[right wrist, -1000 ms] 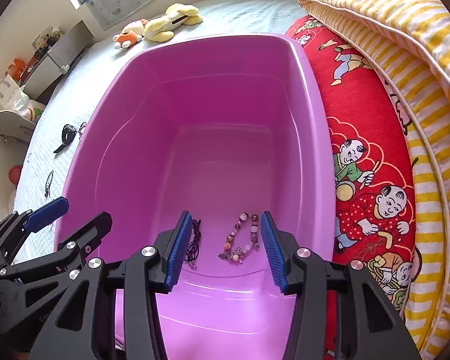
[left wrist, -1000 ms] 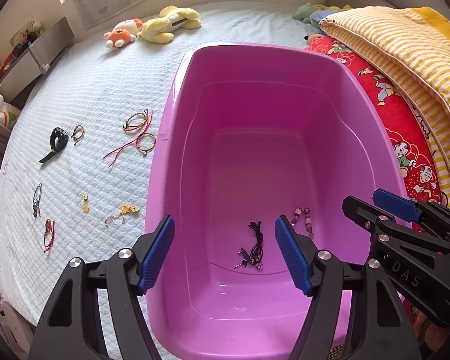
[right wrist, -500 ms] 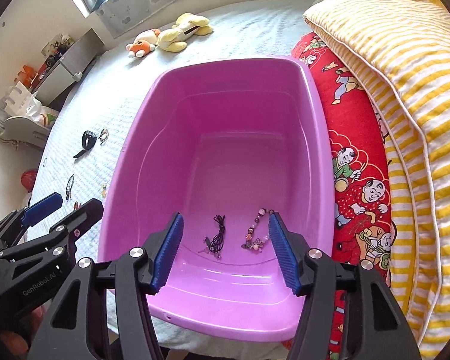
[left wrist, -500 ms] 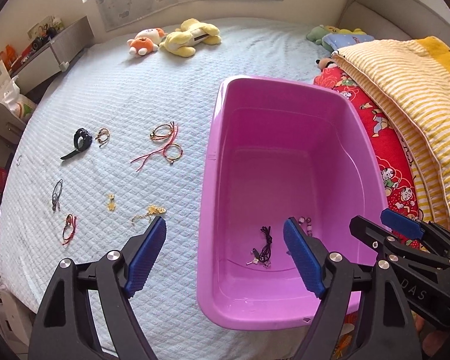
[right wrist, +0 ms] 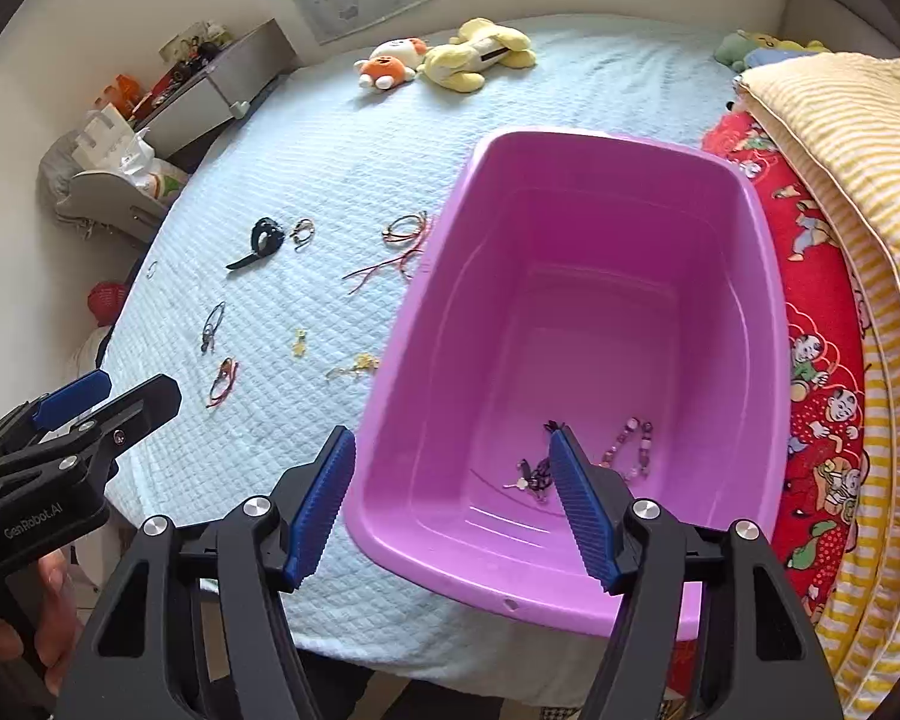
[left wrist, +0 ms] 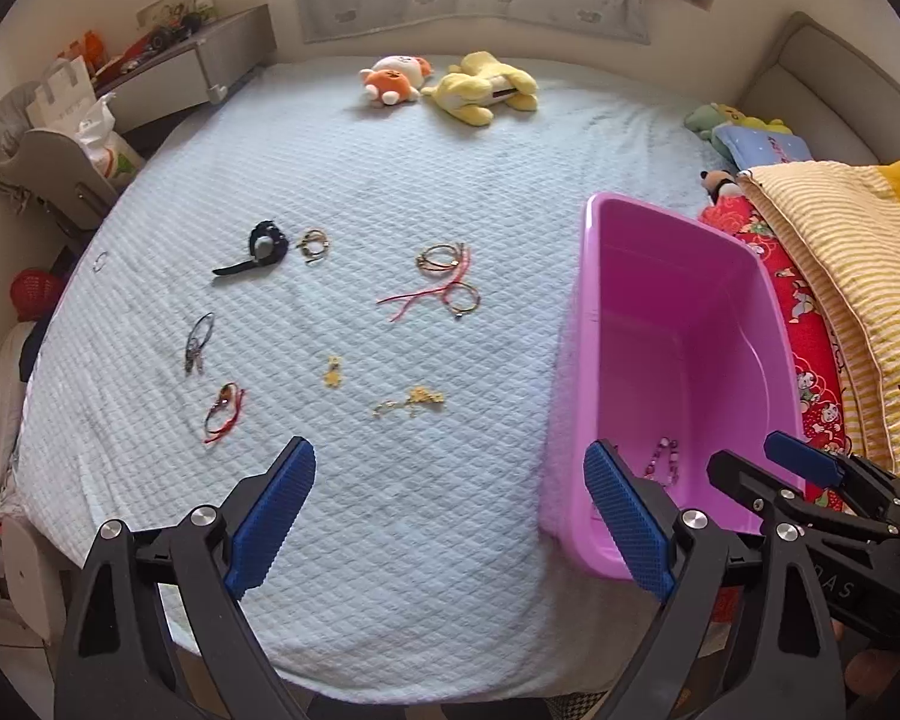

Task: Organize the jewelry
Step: 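Withdraw both open tools from the tub back over the bed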

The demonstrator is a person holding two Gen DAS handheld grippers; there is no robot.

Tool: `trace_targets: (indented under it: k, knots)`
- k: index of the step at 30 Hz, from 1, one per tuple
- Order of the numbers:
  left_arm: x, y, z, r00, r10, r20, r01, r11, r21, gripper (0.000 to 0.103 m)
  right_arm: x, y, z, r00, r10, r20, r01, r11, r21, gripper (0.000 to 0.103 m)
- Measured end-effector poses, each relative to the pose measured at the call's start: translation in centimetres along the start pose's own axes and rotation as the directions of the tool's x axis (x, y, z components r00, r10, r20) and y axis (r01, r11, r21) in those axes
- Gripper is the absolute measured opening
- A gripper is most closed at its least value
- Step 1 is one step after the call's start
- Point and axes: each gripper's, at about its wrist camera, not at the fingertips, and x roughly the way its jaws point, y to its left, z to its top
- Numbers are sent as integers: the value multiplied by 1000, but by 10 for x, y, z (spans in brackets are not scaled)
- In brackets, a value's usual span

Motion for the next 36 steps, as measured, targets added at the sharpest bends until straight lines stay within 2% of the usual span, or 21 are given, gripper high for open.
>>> trace_targets:
  k: [6, 12, 16, 22, 25, 30, 36]
  knots:
    - [-18, 64, -10, 999, 47, 16, -47, 998, -34, 92, 7, 56, 2, 999, 49, 8, -49, 996, -70, 67]
    - [-23, 130, -14, 997, 70, 18, -69, 996, -56, 94, 23, 110, 6, 998, 64, 9, -63, 994, -89, 67]
    - [-15, 175, -11, 998, 54, 15, -53, 997, -54, 94, 41, 146, 10, 1000, 29, 11, -28, 997, -72, 67]
    - [11, 236, 0, 1000, 14, 12, -14, 1000, -4, 95, 68, 187, 10, 999, -24, 26, 23, 998, 53, 67]
    - [29, 261, 5, 1000, -7, 17, 6, 999, 32, 96, 83, 206, 7, 996, -83, 23, 81, 993, 89, 67]
    - [60, 286, 10, 999, -37, 7, 36, 993, 108, 96, 103, 222, -1, 988, -145, 47, 134, 972, 192, 67]
    - [97, 297, 6, 998, -66, -7, 66, 988, 138, 96, 136, 226, -17, 978, -209, 23, 198, 950, 241, 67]
